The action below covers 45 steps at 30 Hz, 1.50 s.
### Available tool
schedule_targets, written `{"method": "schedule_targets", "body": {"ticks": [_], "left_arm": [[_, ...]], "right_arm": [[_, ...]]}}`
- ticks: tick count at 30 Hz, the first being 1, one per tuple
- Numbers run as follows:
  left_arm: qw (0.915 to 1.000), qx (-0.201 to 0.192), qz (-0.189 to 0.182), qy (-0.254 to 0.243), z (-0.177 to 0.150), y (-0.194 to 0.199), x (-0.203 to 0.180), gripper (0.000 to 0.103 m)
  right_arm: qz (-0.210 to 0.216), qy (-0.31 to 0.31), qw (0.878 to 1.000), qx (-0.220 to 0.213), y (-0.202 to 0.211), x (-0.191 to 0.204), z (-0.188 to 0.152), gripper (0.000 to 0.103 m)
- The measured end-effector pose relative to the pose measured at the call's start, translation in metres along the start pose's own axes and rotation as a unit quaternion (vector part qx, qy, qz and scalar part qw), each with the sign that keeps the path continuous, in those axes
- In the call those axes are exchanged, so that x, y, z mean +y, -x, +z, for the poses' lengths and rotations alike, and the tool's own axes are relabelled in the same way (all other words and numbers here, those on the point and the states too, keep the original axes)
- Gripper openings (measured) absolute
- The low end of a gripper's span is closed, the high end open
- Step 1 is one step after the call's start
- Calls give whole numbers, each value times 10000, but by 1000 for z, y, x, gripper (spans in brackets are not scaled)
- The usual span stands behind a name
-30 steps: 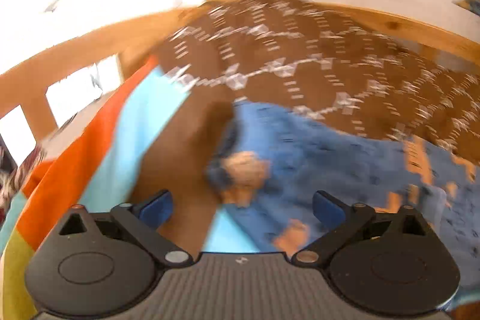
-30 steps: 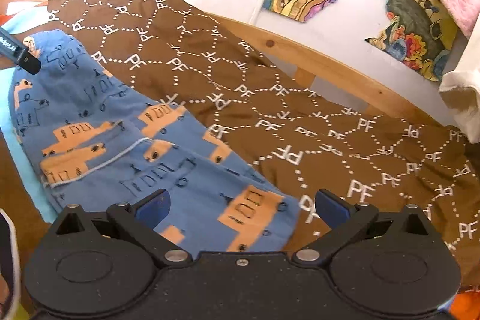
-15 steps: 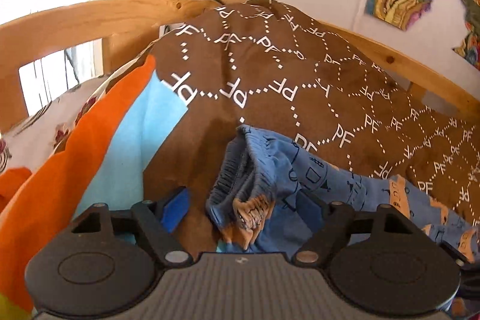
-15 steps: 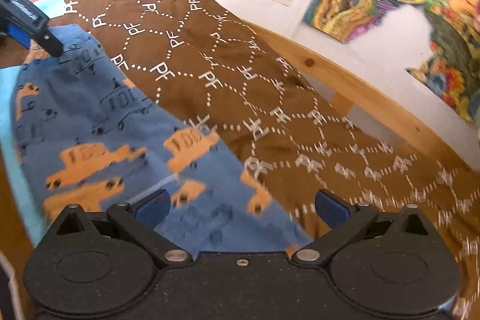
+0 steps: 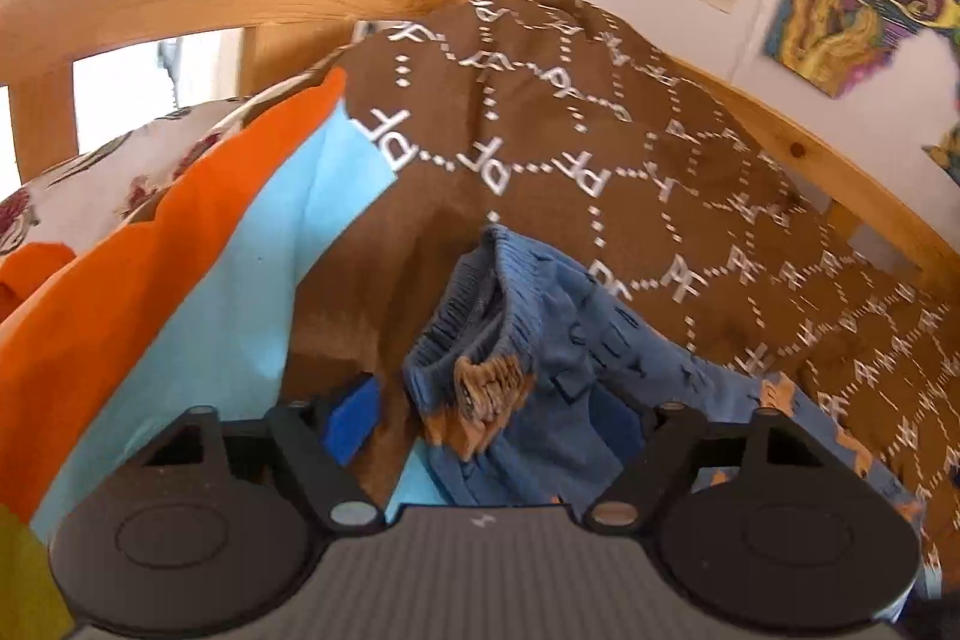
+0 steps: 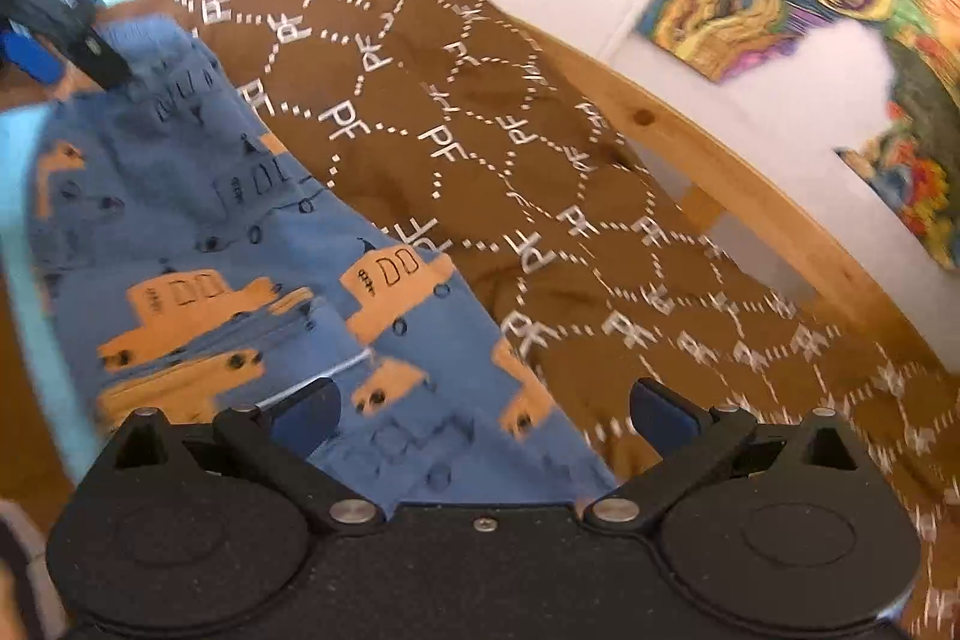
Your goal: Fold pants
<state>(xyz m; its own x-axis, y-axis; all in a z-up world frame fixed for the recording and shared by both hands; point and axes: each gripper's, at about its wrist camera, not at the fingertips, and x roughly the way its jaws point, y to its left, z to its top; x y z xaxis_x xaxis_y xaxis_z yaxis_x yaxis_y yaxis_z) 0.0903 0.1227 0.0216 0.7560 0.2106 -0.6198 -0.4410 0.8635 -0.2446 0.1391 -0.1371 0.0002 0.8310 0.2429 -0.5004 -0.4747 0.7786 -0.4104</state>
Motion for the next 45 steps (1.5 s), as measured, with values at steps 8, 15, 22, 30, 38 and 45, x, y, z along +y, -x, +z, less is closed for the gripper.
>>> {"method": "schedule_targets", "body": {"ticks": [8,15,22,30,38,45], "left_arm": [[9967,19,648,480,4,-5,-7,27],[9970,-128,758,125,4,6,-29,17],[9967,-512,280,-567,0,40,-76,16],[9701,-811,-1187,-1955,-22,78,-165,16],[9038,-220,-2155,-3690,-97,68,-238,46],[8842,101,-2045,-4199,-131,56,-235,57]], "right_arm": [[148,-414,9984,350,17,17,-30,102],[308,-495,9977,332,12,15,-39,102],[52,-541,9985,66,26,-19,-38,102],[-620,-991,9931,-74,45,-91,-45,102],[-1035,-1597,9816,161,49,-142,-71,102],[-568,-2092,9761,162,41,-150,-81,102]]}}
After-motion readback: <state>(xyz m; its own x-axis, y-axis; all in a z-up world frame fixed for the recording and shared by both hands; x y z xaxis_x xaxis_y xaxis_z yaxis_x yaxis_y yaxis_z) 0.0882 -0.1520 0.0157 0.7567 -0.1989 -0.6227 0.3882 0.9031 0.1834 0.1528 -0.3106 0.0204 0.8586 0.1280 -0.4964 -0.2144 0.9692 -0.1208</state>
